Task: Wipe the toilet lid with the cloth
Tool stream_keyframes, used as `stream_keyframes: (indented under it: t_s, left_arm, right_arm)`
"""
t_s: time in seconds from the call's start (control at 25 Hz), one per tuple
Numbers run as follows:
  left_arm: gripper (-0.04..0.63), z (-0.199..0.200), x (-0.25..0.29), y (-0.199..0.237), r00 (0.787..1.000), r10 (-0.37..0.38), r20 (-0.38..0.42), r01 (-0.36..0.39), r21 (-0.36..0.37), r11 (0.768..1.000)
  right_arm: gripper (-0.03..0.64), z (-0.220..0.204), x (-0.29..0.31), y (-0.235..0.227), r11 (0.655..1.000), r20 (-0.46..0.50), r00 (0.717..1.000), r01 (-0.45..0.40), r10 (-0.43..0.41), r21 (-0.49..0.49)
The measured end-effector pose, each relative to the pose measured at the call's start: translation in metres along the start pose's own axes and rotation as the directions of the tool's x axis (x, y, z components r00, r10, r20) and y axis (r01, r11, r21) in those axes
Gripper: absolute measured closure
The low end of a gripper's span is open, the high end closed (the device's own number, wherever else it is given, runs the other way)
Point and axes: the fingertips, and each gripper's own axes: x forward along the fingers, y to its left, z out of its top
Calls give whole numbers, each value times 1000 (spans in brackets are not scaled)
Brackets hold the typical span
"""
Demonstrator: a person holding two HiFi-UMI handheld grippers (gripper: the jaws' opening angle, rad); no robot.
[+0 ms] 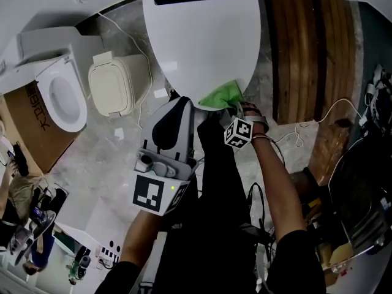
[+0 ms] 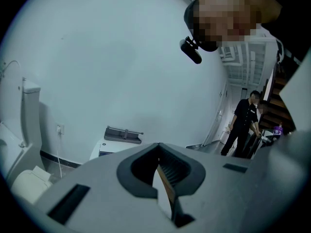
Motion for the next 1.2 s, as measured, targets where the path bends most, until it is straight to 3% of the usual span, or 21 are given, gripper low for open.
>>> stream_keyframes:
  t_s: [0.08,0.16,0.24,0.32,0.44,0.6,0.76,0.92,1.04,1.2]
  left_arm:
    - [594,4,5,-2,1000,-10,15,10,6,1000]
    - [592,3,8,-3,1000,-18,5,18,13,1000]
    - [594,2,12,-5,1000,-25,-9,25,14,1000]
    - [594,3,16,-5,999,-34,-15,34,16,999]
    - [593,5,21,-1,999,-41,-22,41,27,999]
    - [594,11,33,4,999,-46,-16,47,27,999]
    - [594,20,42,12,998,-53,-19,54,31,998]
    - [594,23,50,23,997,-55,-51,57,27,998]
    - [594,26,54,33,997,-50,-57,51,23,998]
    - [594,31,62,41,997,-51,-52,52,19,998]
  right_arm:
    - [551,0,1,8,1000,8,1000,-25,25,12]
    - [551,3,1,21,990,26,993,-115,113,83]
    - [551,13,-5,28,949,102,972,-230,212,216]
    - [551,31,-23,18,895,239,944,-301,230,329]
    - [551,54,-56,-24,841,408,905,-313,123,441]
    - [551,58,-95,-112,735,485,865,-244,-130,633]
    - [551,45,-115,-201,666,441,828,-113,-348,738]
    - [551,33,-120,-273,627,360,806,17,-469,779]
    - [551,26,-113,-317,586,304,803,68,-512,807]
    - [551,16,-96,-360,527,235,828,84,-510,846]
